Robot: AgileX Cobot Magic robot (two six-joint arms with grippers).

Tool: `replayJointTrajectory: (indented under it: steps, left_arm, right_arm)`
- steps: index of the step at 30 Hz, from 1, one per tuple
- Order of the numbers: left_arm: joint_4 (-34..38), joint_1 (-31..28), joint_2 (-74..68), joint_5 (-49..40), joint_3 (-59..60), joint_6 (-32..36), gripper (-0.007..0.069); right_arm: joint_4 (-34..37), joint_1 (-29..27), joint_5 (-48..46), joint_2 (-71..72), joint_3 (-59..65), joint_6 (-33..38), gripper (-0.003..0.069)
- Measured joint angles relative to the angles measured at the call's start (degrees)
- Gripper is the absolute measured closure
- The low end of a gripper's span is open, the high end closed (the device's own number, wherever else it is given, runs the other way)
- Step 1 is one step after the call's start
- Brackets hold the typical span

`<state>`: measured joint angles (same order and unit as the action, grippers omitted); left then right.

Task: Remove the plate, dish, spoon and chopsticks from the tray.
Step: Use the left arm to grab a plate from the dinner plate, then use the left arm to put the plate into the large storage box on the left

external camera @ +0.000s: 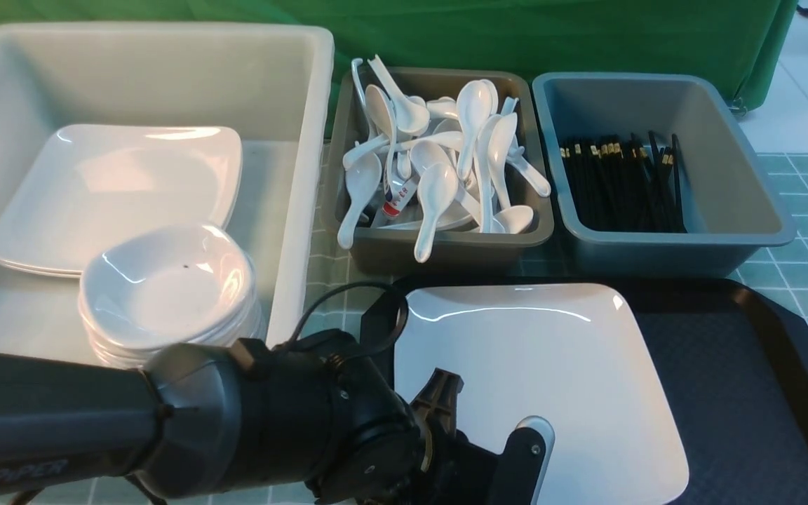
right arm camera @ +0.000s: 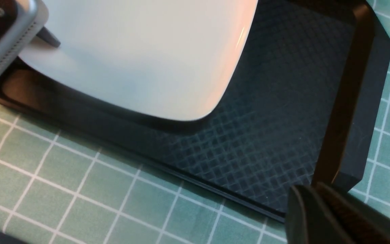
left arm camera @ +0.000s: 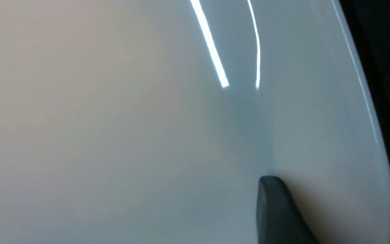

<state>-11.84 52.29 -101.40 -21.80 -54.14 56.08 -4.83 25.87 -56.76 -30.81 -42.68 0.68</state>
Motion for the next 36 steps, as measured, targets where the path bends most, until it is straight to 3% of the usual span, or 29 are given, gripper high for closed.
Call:
replayJointTrajectory:
  steps: [10, 13, 17, 30, 36]
  left_arm:
    - [-2.52, 3.46, 2.87, -1.96, -0.09, -5.71, 0.0456]
    - [-1.80, 7.75, 8.48, -4.11, -0.09, -7.93, 0.0543]
    - [-0.60, 10.93, 15.36, -6.86, 0.03, -11.59, 0.0590]
    - [1.96, 11.17, 25.79, -8.60, 0.32, -13.78, 0.0601]
    - [2.57, 11.17, 32.68, -7.34, 0.75, -14.78, 0.0596]
  right_arm:
    - [0.00, 0.00, 0.00, 0.00, 0.00, 0.00, 0.0585]
    - [0.00, 0.00, 0.00, 0.00, 0.00, 0.00, 0.0581]
    - [0.00, 0.00, 0.06, 0.00, 0.00, 0.00, 0.0573]
    - [-4.40, 0.00, 2.84, 0.00, -3.22, -1.95, 0.0571]
    - [-12.45, 0.00, 3.27, 0.09, -9.81, -9.16, 0.0574]
